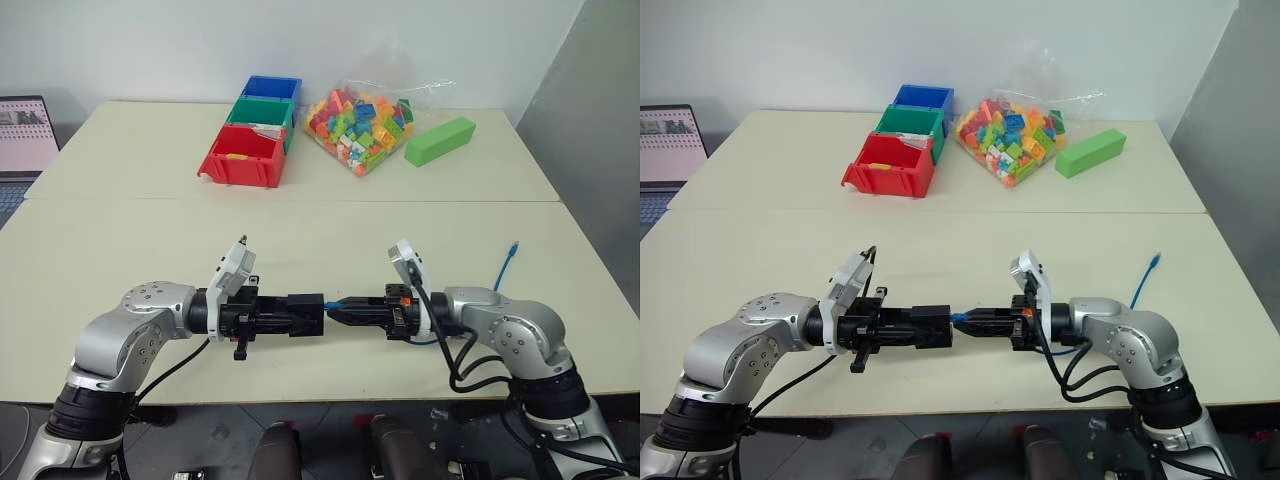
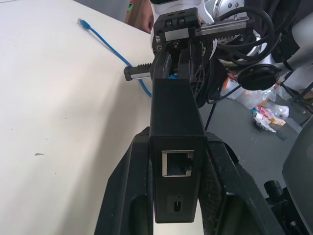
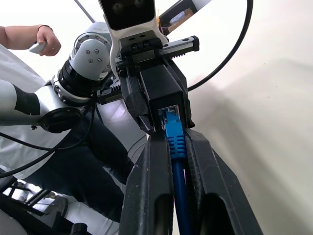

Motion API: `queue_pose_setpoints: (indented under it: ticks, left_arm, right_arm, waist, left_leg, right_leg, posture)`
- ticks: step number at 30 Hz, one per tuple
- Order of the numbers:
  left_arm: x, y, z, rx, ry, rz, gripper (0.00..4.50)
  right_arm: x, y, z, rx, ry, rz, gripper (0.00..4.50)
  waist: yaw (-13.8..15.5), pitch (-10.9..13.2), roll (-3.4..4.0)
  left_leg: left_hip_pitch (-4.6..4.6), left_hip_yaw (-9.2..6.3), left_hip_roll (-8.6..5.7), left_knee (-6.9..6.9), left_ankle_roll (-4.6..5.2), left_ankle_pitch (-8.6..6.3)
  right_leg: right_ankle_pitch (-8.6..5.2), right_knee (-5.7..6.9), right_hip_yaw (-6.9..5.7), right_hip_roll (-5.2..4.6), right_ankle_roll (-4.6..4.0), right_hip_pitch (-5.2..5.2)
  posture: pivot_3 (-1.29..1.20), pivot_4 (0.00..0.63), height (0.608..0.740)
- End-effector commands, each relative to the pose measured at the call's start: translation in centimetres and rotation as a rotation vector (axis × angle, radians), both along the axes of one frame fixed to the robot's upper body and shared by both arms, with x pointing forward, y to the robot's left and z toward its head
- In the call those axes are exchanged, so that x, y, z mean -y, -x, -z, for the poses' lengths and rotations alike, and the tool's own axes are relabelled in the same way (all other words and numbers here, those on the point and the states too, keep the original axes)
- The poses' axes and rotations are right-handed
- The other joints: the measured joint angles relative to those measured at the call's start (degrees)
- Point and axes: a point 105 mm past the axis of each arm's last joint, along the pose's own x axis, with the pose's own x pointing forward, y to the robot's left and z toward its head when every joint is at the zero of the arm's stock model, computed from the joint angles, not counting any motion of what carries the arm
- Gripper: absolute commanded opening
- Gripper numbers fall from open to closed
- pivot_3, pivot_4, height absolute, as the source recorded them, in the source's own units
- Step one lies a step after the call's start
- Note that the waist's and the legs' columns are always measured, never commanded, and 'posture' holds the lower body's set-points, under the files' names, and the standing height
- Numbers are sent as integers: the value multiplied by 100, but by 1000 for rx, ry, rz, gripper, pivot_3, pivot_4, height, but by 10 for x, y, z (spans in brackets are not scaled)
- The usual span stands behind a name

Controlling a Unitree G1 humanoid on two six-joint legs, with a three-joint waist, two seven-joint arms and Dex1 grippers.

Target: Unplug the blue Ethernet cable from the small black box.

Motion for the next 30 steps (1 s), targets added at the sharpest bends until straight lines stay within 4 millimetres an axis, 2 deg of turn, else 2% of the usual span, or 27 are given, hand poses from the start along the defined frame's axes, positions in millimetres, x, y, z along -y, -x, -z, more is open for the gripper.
queue_pose_setpoints:
  ticks: [1, 6, 13, 22, 24, 25, 30]
  left_arm:
    - [3, 4, -4, 19, 11, 26, 799]
    - [3, 4, -4, 18, 11, 26, 799]
    - [-4, 1, -4, 11, 8, -3, 799]
    - [1, 3, -3, 3, 10, 12, 799]
    - [2, 4, -2, -1, 12, 19, 799]
    - [3, 4, -2, -2, 13, 23, 799]
    - [4, 5, -3, -6, 13, 35, 799]
  right_arm:
    - [0, 5, -14, 25, -36, -39, 42]
    - [0, 6, -15, 14, -40, -48, 42]
    - [10, 6, -13, -3, -23, -42, 42]
    - [4, 9, -19, 28, -38, -44, 42]
    - [2, 9, -21, 36, -44, -40, 777]
    - [1, 10, -21, 45, -42, -42, 844]
    - [-1, 15, -23, 64, -38, -56, 1995]
  waist:
    - [0, 0, 0]
    - [0, 0, 0]
    - [0, 0, 0]
    - [0, 0, 0]
    - [0, 0, 0]
    - [0, 0, 0]
    - [1, 0, 0]
  left_leg:
    - [0, 0, 0, 0, 0, 0]
    - [0, -1, 0, 0, 0, 0]
    - [0, 0, 0, 0, 0, 0]
    - [0, 0, 0, 0, 0, 0]
    - [0, 0, 0, 0, 0, 0]
    - [0, 0, 0, 0, 0, 0]
    - [-1, -1, 0, 0, 0, 0]
  right_leg:
    - [0, 0, 0, 0, 0, 0]
    - [0, 0, 0, 0, 0, 0]
    - [0, 0, -1, 0, 0, 0]
    - [0, -1, 0, 0, 0, 0]
    - [0, 0, -1, 0, 0, 0]
    - [0, 0, 0, 0, 0, 0]
    - [0, -1, -1, 0, 0, 0]
  posture:
    - [0, 150, 740]
    - [0, 150, 740]
    - [0, 150, 740]
    - [0, 150, 740]
    - [0, 150, 740]
    - [0, 150, 740]
    - [0, 150, 740]
